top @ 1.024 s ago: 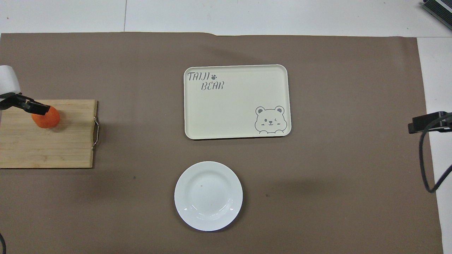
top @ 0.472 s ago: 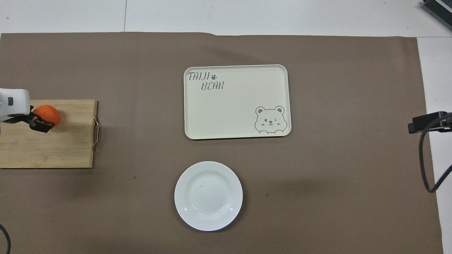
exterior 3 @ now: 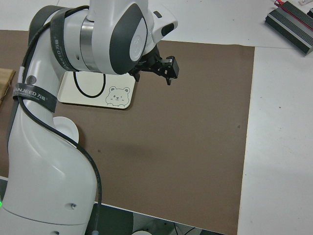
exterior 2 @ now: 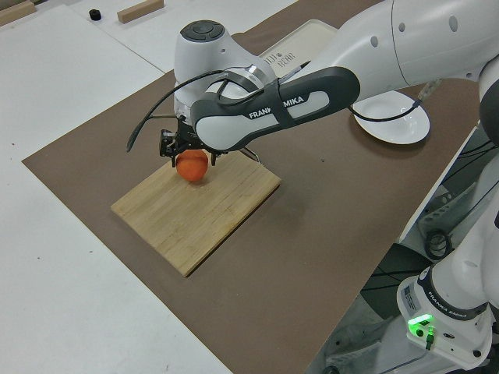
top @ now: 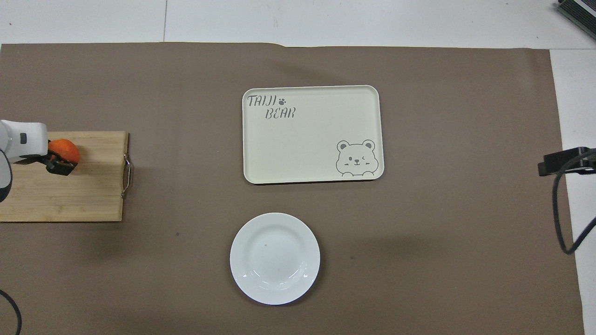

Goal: Place orange and plate with both arms
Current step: 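Carry the orange with the left gripper over the white plate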

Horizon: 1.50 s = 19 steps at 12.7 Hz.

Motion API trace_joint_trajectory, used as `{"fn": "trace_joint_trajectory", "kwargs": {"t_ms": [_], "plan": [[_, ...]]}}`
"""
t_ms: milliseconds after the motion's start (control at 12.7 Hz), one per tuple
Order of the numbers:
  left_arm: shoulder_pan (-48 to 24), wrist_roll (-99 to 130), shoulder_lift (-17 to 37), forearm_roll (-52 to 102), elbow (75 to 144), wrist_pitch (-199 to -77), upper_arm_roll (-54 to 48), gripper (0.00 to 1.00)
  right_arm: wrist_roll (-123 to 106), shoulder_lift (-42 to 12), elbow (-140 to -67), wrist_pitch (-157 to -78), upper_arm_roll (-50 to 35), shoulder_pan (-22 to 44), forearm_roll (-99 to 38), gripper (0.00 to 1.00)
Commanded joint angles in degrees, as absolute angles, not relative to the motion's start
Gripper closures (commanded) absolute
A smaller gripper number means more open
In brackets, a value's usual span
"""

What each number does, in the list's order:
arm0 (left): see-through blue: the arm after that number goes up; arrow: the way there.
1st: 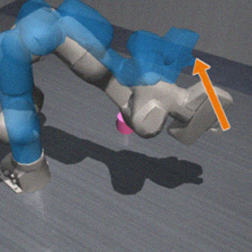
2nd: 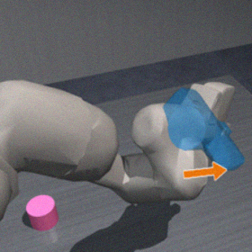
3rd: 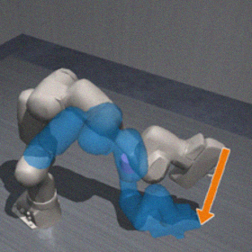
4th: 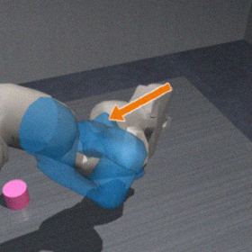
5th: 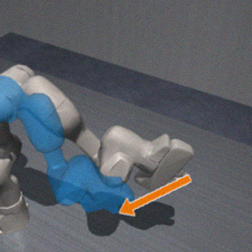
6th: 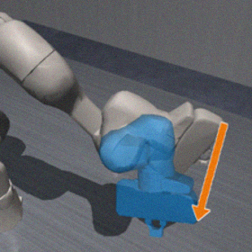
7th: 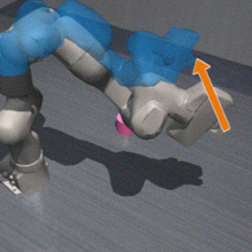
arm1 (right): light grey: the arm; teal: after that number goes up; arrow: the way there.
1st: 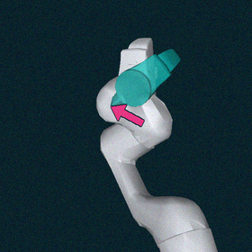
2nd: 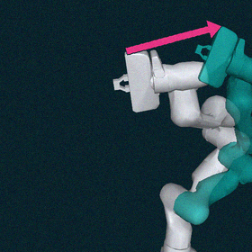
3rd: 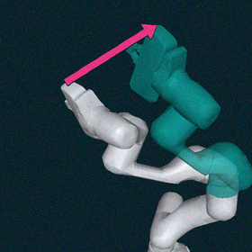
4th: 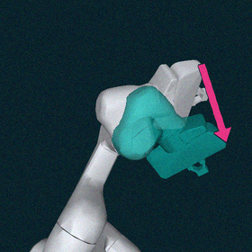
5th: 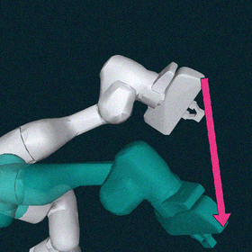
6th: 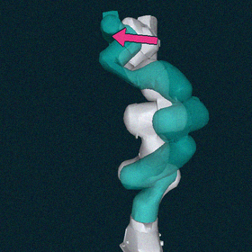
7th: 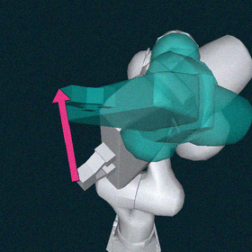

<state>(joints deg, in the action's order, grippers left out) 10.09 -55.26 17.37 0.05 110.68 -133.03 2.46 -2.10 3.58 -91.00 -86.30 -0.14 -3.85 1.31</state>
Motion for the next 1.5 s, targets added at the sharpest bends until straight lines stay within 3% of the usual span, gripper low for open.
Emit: {"fn": "trace_joint_trajectory", "kwargs": {"t_ms": [0, 79, 394, 630, 866, 1260, 1417], "plan": [[10.2, -56.34, 16.35, 0.09, 112.59, -135.18, 2.55, 0.74, -0.79, 3.43, -90.26, -85.34, -0.35, -3.96, 0.26, 0.0], [10.2, -56.34, 15.83, 0.09, 112.5, -135.0, 2.55, 1.0, -0.79, 3.43, -90.26, -85.25, -0.26, -3.87, 0.18, 0.0], [8.71, -54.94, 11.35, 0.09, 112.33, -127.56, 2.37, 1.0, -0.79, 3.43, -90.26, -85.34, -0.35, -3.96, 0.18, 0.0], [3.01, -46.45, 5.82, 0.09, 112.68, -115.7, 2.29, 1.0, -0.88, 3.43, -90.26, -85.34, -0.35, -3.96, 0.26, 0.0], [-6.47, -34.23, 1.24, 0.18, 113.9, -106.81, 2.29, 1.0, -0.79, 3.43, -90.26, -85.34, -0.35, -3.96, 0.26, 0.0], [-25.1, -11.72, -3.34, 2.01, 121.89, -109.94, 1.93, 1.0, -0.79, 3.43, -90.26, -85.34, -0.35, -3.96, 0.26, 0.0], [-32.74, -4.79, -3.43, 7.01, 125.23, -116.94, 2.02, 1.0, -0.88, 3.43, -90.26, -85.34, -0.35, -3.96, 0.26, 0.0]]}}
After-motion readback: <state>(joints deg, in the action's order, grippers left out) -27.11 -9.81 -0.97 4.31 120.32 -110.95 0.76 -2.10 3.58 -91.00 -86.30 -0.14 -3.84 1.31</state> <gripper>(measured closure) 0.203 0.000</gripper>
